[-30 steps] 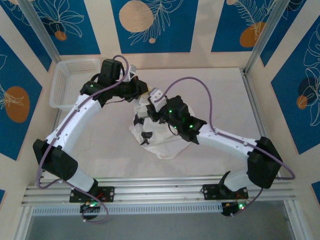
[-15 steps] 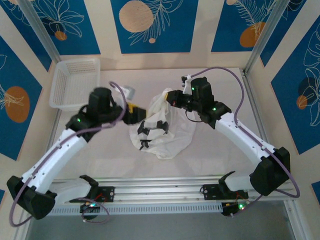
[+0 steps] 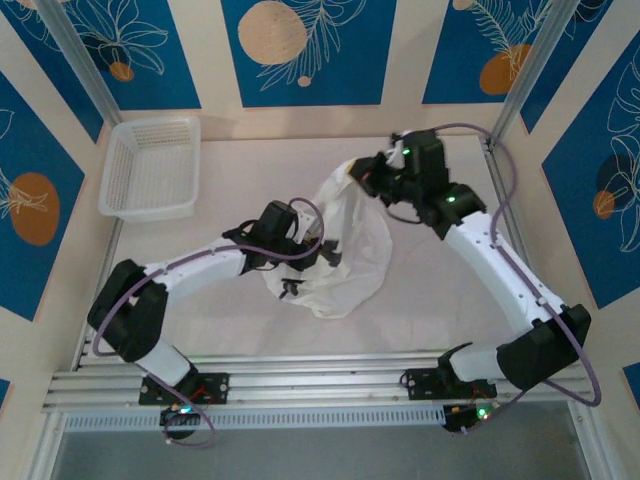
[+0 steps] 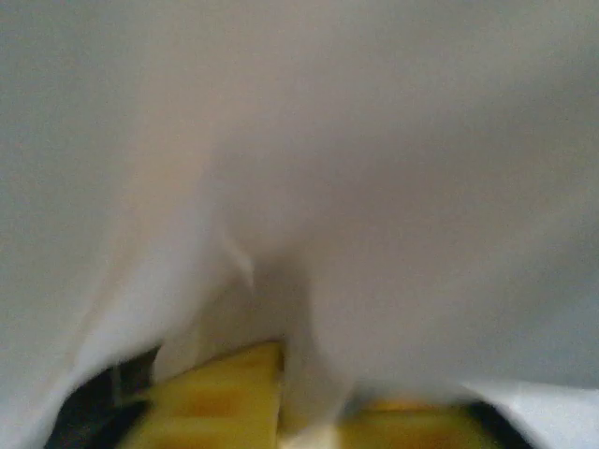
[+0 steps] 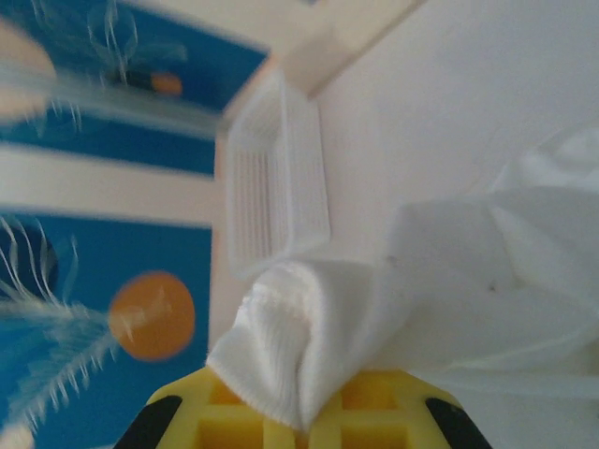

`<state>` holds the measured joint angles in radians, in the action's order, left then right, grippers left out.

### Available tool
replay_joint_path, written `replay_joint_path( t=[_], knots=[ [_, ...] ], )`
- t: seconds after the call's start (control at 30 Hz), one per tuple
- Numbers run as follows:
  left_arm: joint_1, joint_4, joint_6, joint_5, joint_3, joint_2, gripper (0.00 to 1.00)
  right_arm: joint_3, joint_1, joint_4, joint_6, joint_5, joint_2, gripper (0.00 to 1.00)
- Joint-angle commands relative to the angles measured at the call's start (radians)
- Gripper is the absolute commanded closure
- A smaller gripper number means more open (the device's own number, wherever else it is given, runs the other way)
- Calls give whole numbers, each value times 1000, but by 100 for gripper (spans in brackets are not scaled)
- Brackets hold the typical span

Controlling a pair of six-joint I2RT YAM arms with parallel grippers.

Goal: Fold the inside-out t-shirt

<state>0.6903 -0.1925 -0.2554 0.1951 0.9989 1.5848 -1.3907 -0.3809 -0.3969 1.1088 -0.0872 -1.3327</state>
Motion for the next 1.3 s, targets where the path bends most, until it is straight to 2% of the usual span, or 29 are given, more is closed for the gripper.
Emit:
replay_joint_path(
  t=[0.0, 0.07, 0.17, 0.2, 0.27, 0.3, 0.33, 0.37, 0.43, 0.47, 0.6, 0.73, 0.83, 0.93, 1.1, 1.23, 1.27],
  knots=[
    [0, 59, -51, -23, -93, -24, 100, -48, 151, -3, 195, -67, 54, 100],
    [1, 115, -79, 33, -186, -81, 100, -68, 205, -22, 207, -86, 49, 100],
    [4, 191, -107, 115, -301, -184, 100, -56, 231, -17, 199, -121, 39, 100],
    [9, 214, -102, 153, -326, -212, 97, -40, 233, 2, 200, -141, 36, 100],
    [27, 252, -100, 205, -359, -278, 84, 7, 233, 51, 209, -184, 33, 100],
    [32, 253, -100, 220, -360, -302, 74, 24, 233, 68, 205, -198, 33, 100],
    [35, 247, -94, 233, -352, -330, 56, 46, 232, 92, 190, -223, 33, 100],
    [35, 233, -84, 241, -338, -358, 43, 62, 233, 114, 168, -254, 33, 100],
    [35, 194, -58, 202, -297, -413, 30, 85, 235, 141, 113, -319, 32, 100],
    [32, 168, -42, 157, -271, -438, 28, 96, 236, 168, 69, -378, 32, 100],
    [-27, 66, -41, 7, -124, -442, 27, 99, 242, 170, -90, -576, 34, 100],
    [-125, -5, -78, 22, 30, -322, 28, 119, 242, 159, -163, -679, 74, 100],
    [-138, -35, -29, 112, 127, -197, 29, 123, 243, 149, -202, -719, 105, 100],
    [-140, 50, 14, 261, 141, -114, 26, 124, 238, 149, -212, -743, 123, 100],
    [-140, 109, 2, 324, 197, -1, 24, 94, 189, 145, -247, -791, 119, 100],
    [-138, 223, -37, 448, 204, 32, 21, 66, 166, 100, -266, -777, 107, 100],
    [-139, 230, -37, 461, 206, 37, 22, 63, 165, 89, -266, -765, 105, 100]
  ],
)
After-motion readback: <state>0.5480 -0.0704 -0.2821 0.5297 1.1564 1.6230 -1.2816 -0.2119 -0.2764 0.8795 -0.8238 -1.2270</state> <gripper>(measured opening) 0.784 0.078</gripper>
